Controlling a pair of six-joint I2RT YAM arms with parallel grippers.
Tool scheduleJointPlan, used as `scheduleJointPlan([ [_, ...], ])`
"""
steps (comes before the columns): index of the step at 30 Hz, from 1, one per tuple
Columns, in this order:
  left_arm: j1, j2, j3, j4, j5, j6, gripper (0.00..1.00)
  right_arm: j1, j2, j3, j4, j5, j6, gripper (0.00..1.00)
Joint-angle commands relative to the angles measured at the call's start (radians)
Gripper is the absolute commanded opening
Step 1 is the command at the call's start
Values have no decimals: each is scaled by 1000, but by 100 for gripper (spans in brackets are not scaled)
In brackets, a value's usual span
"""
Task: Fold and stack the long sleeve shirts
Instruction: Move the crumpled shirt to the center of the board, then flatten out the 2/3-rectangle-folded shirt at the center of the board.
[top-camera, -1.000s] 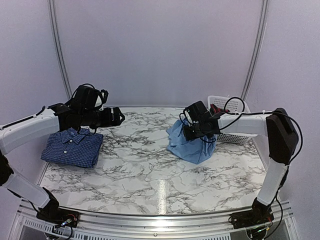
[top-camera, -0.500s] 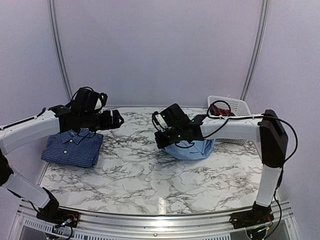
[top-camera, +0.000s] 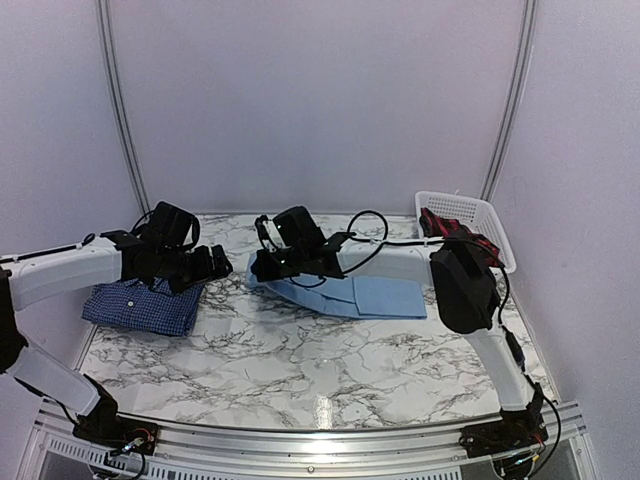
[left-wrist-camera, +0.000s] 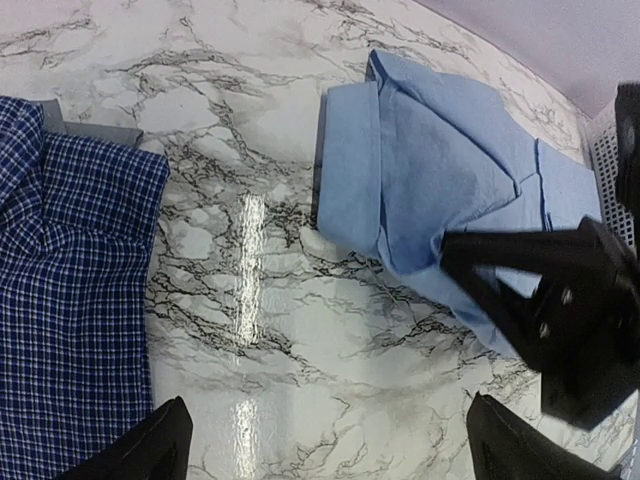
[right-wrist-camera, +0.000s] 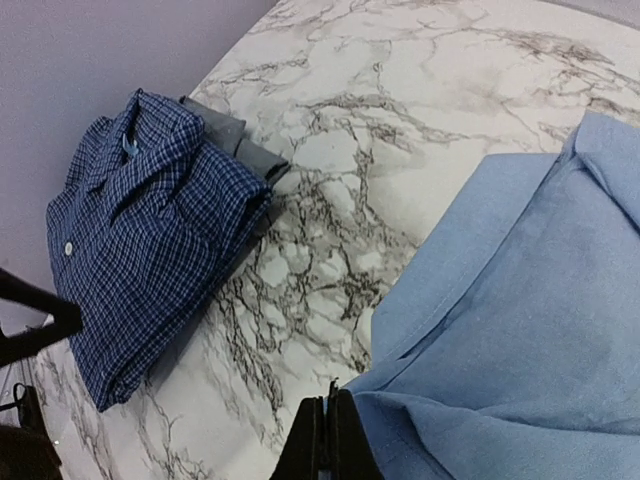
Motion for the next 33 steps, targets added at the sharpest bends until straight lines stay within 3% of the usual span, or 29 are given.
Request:
scheduleJointPlan([
  [1,0,-29,-33,34,35,-47,99,-104,87,161,90,-44,33,0],
  [3,0,-17,-44,61,68,-58,99,-139,130,225,98,-86,26,2],
  [6,0,28,-49,120,110,-84,99,-173,155,299,63,-186,-2,30],
  [9,0,109,-41,221,158,-120,99,-177,85,232,22,-149,-75,54],
  [12,-3,224,-18,331,204,-170,98,-185,-35,114,-17,-71,-135,69],
  [18,-41,396,80,412,194,-224,94,-193,-196,-107,-183,150,-216,71],
  [21,-49,457,120,436,189,-248,86,-193,-279,-271,-199,226,-230,73],
  [26,-49,530,163,449,155,-263,63,-194,-346,-489,-176,261,-236,80],
  [31,-48,583,206,443,146,-262,37,-184,-318,-531,-182,303,-221,83],
  [33,-48,591,213,442,142,-260,23,-183,-308,-532,-208,344,-203,79],
])
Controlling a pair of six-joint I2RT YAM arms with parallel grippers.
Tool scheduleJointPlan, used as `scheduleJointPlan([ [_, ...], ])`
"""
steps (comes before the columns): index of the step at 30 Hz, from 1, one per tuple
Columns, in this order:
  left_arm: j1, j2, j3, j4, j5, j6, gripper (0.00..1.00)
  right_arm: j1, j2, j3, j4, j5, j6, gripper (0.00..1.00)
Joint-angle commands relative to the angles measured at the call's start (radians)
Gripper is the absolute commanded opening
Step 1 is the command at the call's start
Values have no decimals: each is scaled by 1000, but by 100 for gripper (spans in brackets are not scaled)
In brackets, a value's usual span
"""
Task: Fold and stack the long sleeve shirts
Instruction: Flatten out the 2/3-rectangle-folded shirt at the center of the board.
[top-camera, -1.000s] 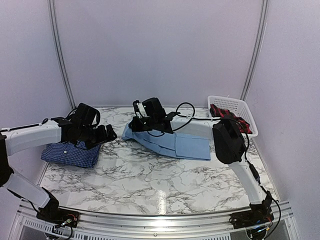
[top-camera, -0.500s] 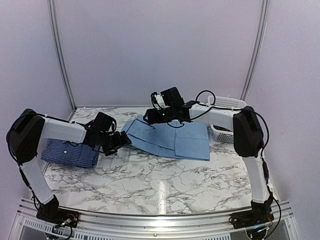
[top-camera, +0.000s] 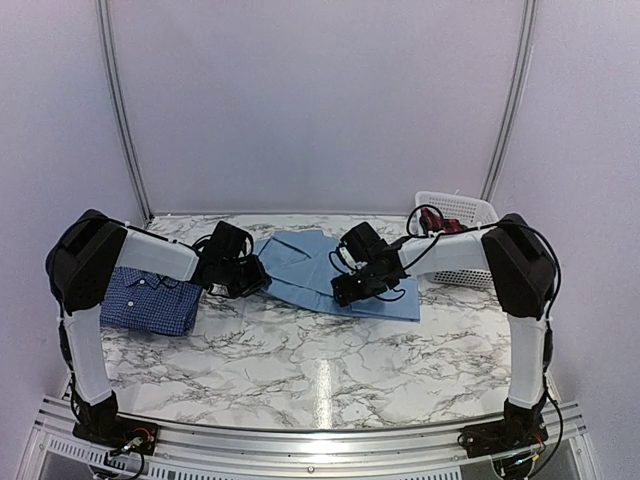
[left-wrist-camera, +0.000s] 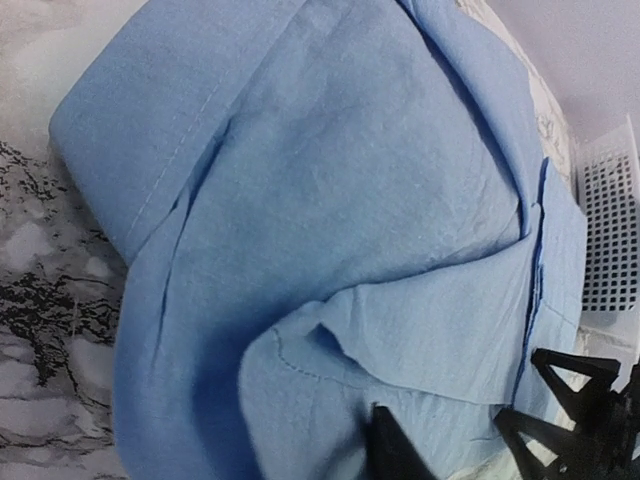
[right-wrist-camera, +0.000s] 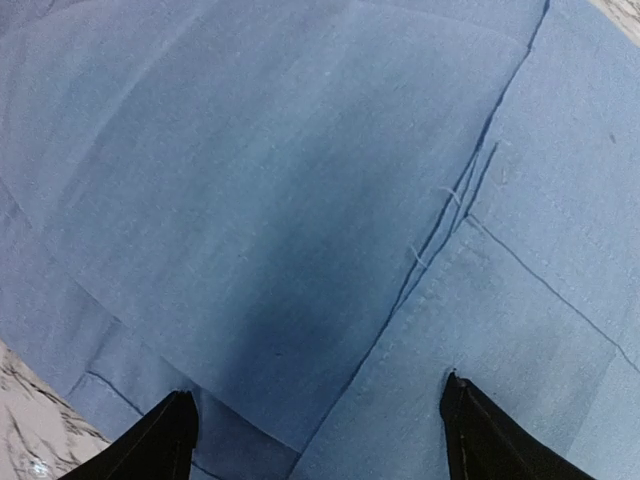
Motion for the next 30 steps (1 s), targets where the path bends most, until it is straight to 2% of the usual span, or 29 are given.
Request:
scheduleJointPlan([
  [1,3,26,34,9,-22,0,18,9,2,5,-22,113,23,77],
  [3,8,28,40,-5,-33,6,10,9,-24,-37,-13,149,36,70],
  [8,39,31,50,-27,-44,24,0,9,-107,-131,-10,190,70,24],
  [11,64,42,80,-58,-41,51,0,8,-186,-199,-24,216,90,3],
  [12,72,49,97,-68,-42,65,0,10,-217,-220,-33,221,97,0],
  [17,104,117,230,-127,-38,135,0,35,-407,-349,-56,142,152,0],
  [24,164,267,462,-231,-5,169,0,212,-663,-570,2,-50,267,0],
  [27,181,322,562,-275,13,194,0,246,-757,-698,-3,-40,386,0],
  [30,190,361,636,-319,20,215,0,245,-827,-783,-108,64,532,0],
])
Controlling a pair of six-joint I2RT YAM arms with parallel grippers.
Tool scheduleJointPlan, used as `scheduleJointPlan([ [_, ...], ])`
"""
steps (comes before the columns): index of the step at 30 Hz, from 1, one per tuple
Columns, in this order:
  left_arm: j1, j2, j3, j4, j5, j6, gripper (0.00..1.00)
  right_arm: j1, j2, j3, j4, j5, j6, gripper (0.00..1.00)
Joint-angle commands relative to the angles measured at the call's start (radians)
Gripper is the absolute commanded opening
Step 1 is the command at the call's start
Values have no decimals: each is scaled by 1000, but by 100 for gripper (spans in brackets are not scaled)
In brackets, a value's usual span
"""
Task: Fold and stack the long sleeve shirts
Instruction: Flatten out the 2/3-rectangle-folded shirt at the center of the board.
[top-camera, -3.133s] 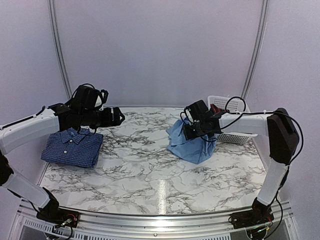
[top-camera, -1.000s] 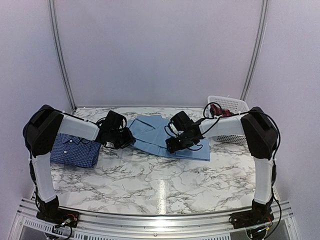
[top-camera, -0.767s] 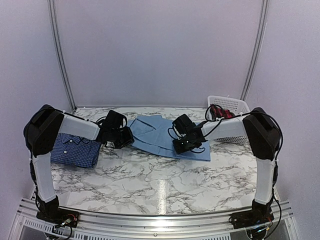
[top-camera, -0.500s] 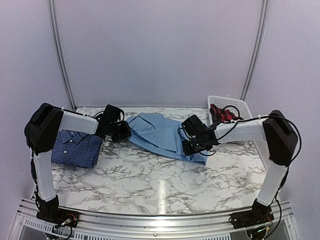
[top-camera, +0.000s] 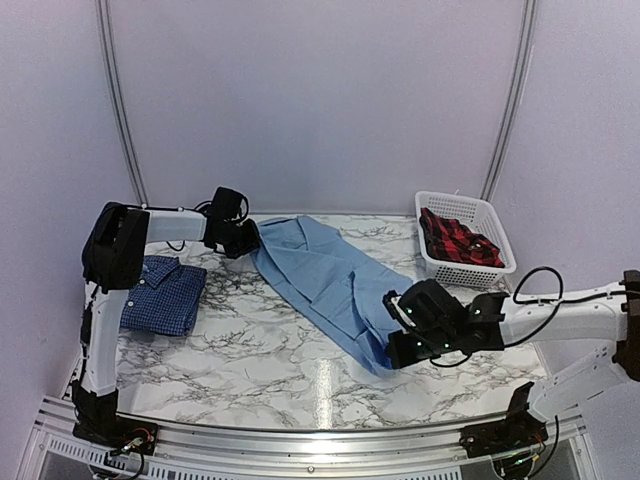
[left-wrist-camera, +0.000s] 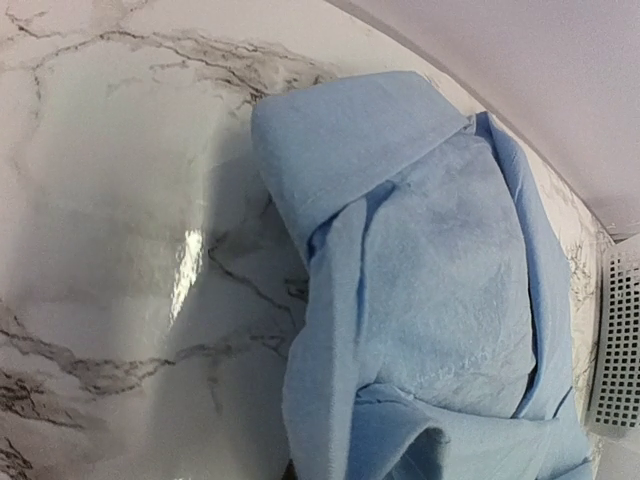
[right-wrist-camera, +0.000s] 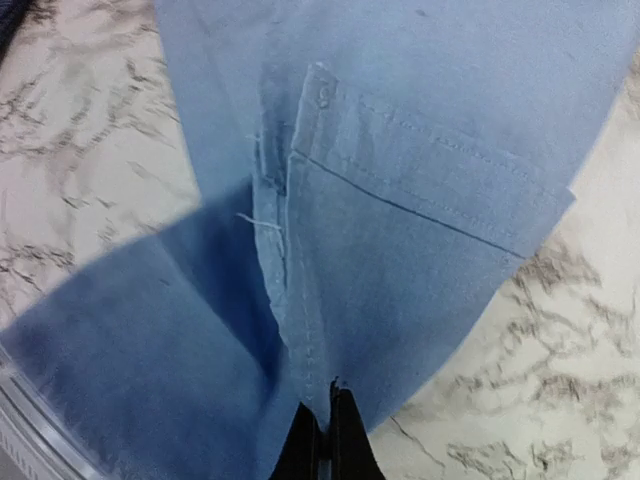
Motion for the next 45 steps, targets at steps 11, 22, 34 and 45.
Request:
scheduleJointPlan([
  [11,54,143,279,-165,74,59,0,82,-186,-135,-60,93,286,26],
  [22,79,202,422,-225,201,117,3,-72,115,239,-91,263,-66,85],
  [34,79,233,470,-239,253,144,3,-180,693,767,-65,286,-329,90],
  [45,90,234,492,-246,239,155,3,-229,659,716,-171,399,-268,11],
])
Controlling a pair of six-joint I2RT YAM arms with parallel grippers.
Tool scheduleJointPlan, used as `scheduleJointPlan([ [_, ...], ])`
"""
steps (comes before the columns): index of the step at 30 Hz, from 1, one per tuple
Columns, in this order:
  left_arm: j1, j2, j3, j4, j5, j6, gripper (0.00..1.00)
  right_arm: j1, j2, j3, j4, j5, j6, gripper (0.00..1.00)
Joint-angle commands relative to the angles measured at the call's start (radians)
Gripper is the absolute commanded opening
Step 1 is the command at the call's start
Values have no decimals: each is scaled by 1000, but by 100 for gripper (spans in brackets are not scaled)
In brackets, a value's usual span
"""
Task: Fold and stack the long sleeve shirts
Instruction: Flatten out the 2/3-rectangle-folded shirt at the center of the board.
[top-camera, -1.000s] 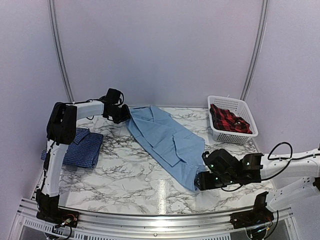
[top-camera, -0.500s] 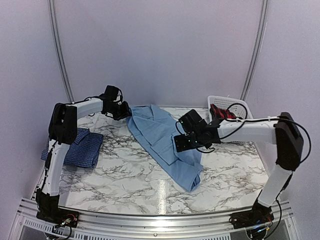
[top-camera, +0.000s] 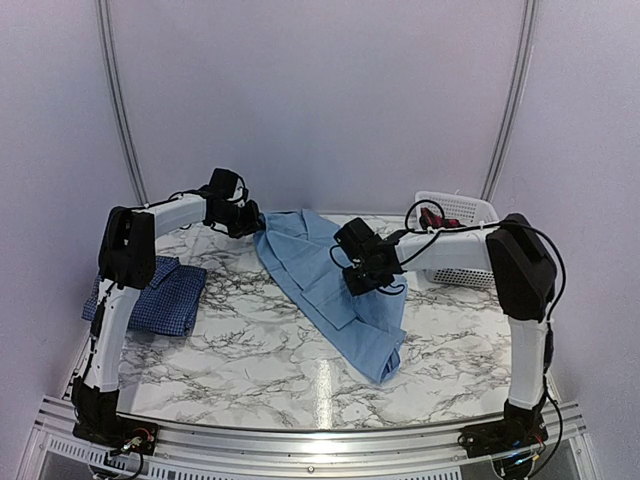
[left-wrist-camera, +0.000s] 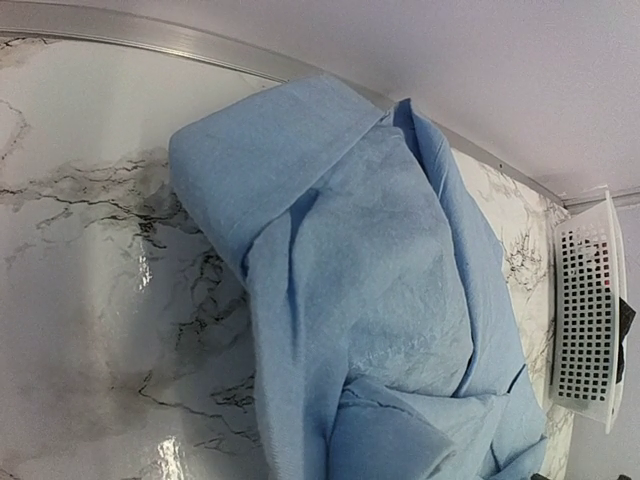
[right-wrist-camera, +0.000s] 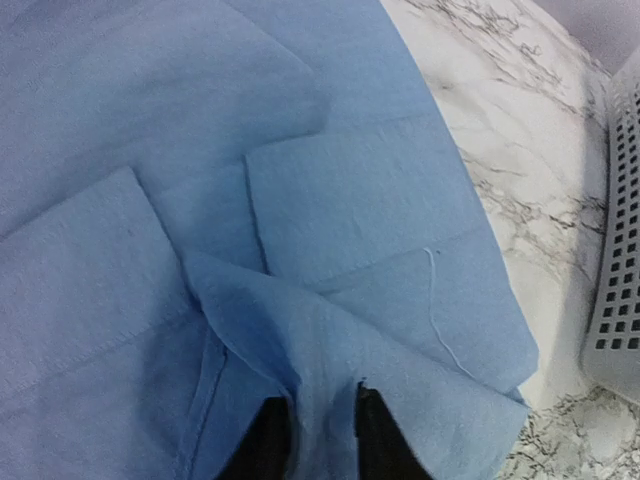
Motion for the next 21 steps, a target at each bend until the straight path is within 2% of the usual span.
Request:
scheduleJointPlan([
  [1,19,25,43,-25,7,22,3,-11,-135,-74,-73,66,47,2],
  [5,36,17,45,-30,2,33,3,17,-284,-212,-110,37,119,0],
  [11,68,26,86,-43,-1,37,3,157,-481,-405,-230,-27,292,0],
  [16,87,52,159,-54,8,25,2,288,-612,-555,-202,-199,421,0],
  [21,82,95,220,-54,50,-2,2,367,-669,-664,-185,-268,492,0],
])
